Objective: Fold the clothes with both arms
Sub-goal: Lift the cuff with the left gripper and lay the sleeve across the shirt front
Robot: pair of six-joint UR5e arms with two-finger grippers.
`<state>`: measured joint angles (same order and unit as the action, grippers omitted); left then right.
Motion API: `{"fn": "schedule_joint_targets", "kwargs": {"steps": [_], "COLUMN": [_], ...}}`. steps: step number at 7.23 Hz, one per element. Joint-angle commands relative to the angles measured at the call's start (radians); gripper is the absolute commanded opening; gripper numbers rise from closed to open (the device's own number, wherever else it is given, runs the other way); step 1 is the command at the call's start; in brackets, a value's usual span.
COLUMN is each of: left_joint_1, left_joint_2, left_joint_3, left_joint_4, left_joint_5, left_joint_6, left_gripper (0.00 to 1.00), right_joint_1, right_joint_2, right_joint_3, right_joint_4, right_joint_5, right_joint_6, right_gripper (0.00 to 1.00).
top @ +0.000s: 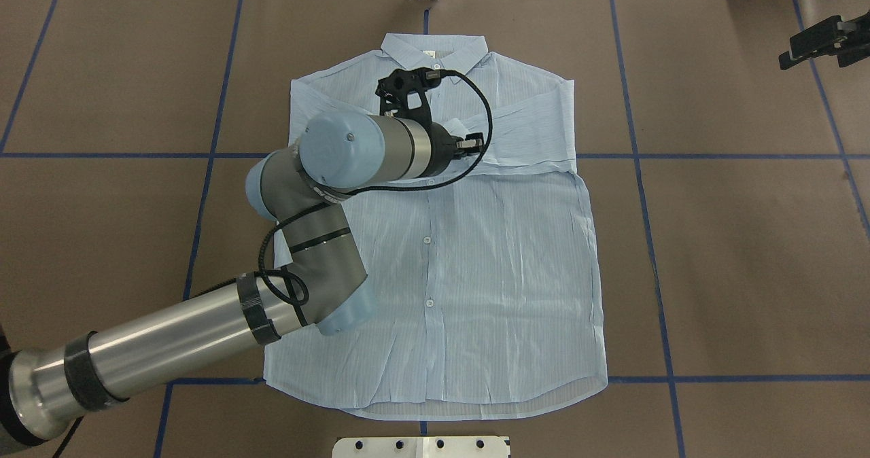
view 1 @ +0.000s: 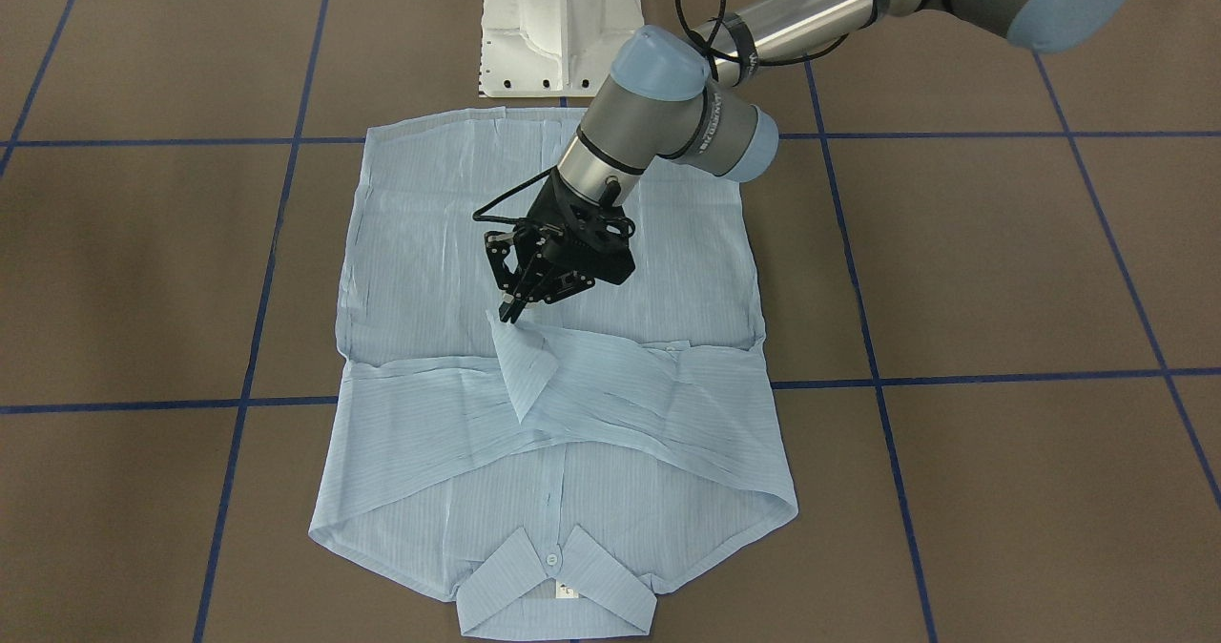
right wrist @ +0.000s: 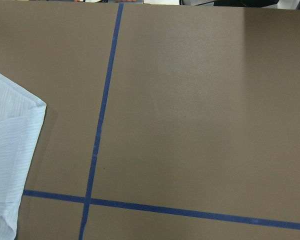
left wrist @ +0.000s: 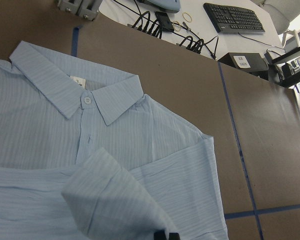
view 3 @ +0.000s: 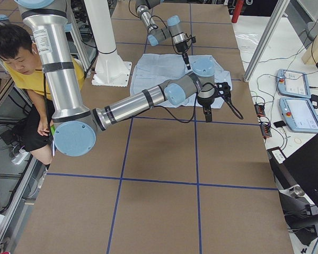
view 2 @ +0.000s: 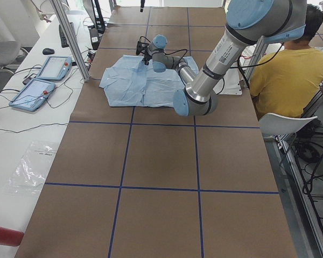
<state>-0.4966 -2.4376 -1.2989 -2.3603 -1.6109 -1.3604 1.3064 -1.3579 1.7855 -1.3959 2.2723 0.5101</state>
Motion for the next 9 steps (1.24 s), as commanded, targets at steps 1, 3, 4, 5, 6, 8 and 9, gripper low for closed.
{"fn": "schedule_joint_targets", "kwargs": {"steps": [1,3,4,5,6,8,9], "left_joint_1": [0.087,0.099,0.092,0.064,0.023,-0.083,-0.152], "left_joint_2": [-0.081,-0.090,-0.084,-0.080,-0.060,0.125,0.196], "left_joint_3": [0.107,0.098,0.096,0.095,0.051,-0.154,-0.208], "left_joint_4": [-0.007,-0.001,0.002,0.015,0.073,0.118,0.118], "left_joint_5": [0.078,0.069,0.068,0.031,-0.045,-0.143,-0.212], "left_joint_6": [0.000,0.059,0.145,0.197,0.233,0.410,0.487], "left_gripper": [0.67,1.00,1.00,1.00,1.00,1.00,1.00], "right_joint_1": [-0.001,-0.002,-0.006,-0.040,-0.099,-0.343,-0.446], "right_joint_2": [0.002,0.005,0.008,0.006,0.006,0.105,0.196], "right_joint_3": [0.000,0.002,0.011,0.043,0.085,0.103,0.051], "right_joint_4": [0.000,0.000,0.002,0.003,0.011,0.049,0.013], "right_joint_5": [-0.001,-0.001,0.001,0.000,-0.028,-0.274,-0.390], "right_joint_6": [0.002,0.008,0.058,0.126,0.234,0.480,0.545], "right_gripper": [1.00,1.00,1.00,1.00,1.00,1.00,1.00]}}
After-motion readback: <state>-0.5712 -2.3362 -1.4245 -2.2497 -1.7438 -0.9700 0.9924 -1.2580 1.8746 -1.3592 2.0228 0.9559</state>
